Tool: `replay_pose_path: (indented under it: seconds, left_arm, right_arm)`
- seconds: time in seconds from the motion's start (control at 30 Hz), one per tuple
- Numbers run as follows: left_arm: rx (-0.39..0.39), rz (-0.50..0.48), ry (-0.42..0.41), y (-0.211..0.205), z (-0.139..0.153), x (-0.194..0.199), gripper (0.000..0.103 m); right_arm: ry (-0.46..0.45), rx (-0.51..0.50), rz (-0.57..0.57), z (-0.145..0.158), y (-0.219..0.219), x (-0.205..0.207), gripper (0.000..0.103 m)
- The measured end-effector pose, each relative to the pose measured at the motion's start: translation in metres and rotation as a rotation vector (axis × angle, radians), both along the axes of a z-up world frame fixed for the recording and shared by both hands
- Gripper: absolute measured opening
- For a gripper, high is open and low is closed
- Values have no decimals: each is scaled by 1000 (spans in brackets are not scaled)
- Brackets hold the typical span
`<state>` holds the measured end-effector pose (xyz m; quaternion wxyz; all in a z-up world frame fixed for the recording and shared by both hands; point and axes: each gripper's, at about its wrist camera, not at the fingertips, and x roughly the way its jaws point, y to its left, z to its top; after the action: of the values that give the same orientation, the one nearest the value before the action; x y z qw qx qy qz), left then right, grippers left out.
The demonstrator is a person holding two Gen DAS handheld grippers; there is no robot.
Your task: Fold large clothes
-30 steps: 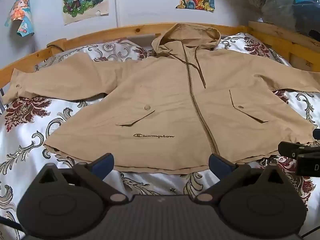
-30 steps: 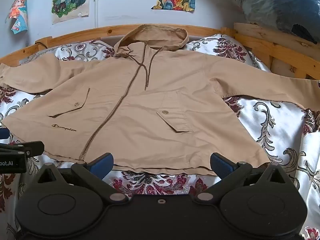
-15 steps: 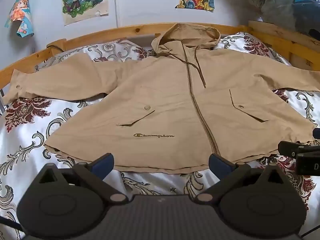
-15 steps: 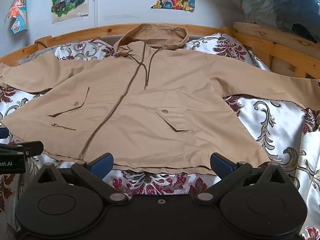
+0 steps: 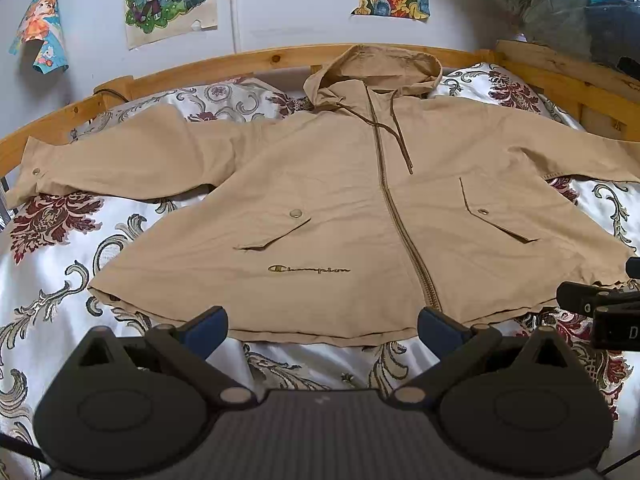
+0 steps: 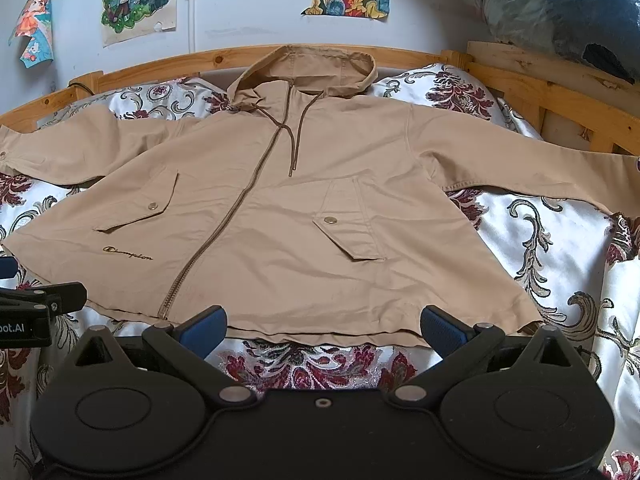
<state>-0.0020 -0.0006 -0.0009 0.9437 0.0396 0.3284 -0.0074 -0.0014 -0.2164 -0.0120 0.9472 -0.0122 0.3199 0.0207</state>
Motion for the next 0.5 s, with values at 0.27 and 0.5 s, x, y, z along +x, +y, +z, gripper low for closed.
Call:
replay_pose_path:
  seconds: [0.27,0.5]
  left_arm:
    - [-2,3,5,1,-1,-1,102]
    - [-3,6,12,1,-1,1,102]
  right_arm:
    - [1,1,-1,0,0,0,102]
    - [6,3,-4,-1,0,1,102]
